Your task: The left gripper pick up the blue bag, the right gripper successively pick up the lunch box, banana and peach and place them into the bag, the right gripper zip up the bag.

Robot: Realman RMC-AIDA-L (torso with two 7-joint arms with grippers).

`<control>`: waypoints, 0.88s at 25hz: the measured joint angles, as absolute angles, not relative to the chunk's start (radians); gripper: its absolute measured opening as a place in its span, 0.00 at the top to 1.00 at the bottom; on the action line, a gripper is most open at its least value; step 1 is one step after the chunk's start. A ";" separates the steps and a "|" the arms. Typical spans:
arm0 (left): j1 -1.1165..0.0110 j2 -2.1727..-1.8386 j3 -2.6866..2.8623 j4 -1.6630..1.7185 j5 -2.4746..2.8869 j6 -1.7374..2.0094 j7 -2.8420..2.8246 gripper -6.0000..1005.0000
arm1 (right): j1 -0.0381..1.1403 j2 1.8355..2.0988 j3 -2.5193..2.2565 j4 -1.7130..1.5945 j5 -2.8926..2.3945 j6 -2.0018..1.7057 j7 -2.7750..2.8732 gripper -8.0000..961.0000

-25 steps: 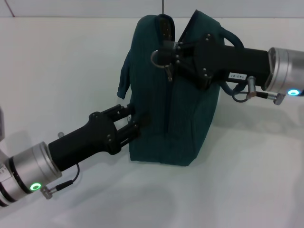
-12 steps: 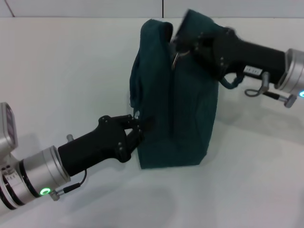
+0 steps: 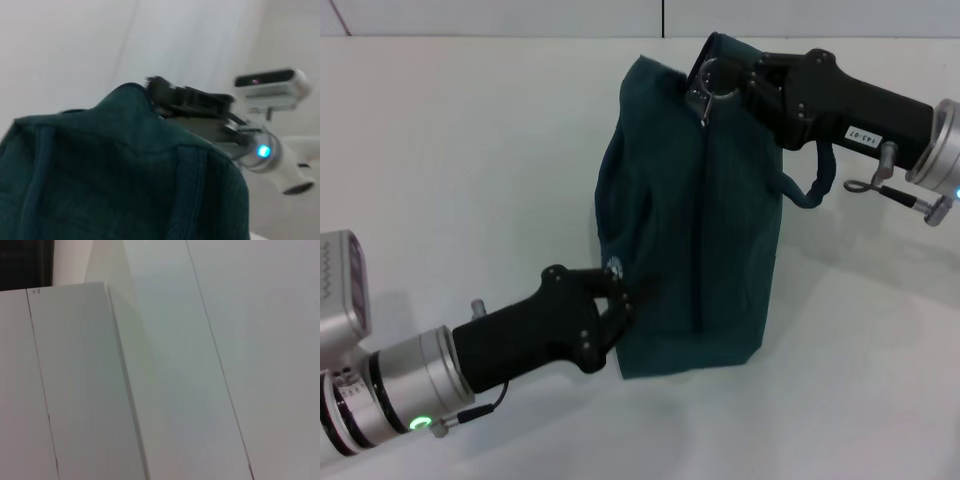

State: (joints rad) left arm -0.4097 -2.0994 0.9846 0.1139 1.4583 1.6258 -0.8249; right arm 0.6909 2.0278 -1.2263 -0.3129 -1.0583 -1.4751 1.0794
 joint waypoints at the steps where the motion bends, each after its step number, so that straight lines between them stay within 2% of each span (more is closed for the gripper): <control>1: -0.410 -2.098 1.000 0.116 1.459 1.630 -0.820 0.93 | 0.689 2.028 -1.226 -0.313 -1.058 -1.470 1.080 0.98; 13: -0.339 -2.085 0.986 0.201 1.399 1.713 -0.780 0.93 | 0.611 2.026 -1.230 -0.324 -1.046 -1.644 1.068 0.98; 22: -0.343 -2.070 0.983 0.235 1.328 1.693 -0.792 0.93 | 0.574 2.027 -1.229 -0.324 -1.046 -1.690 1.056 0.98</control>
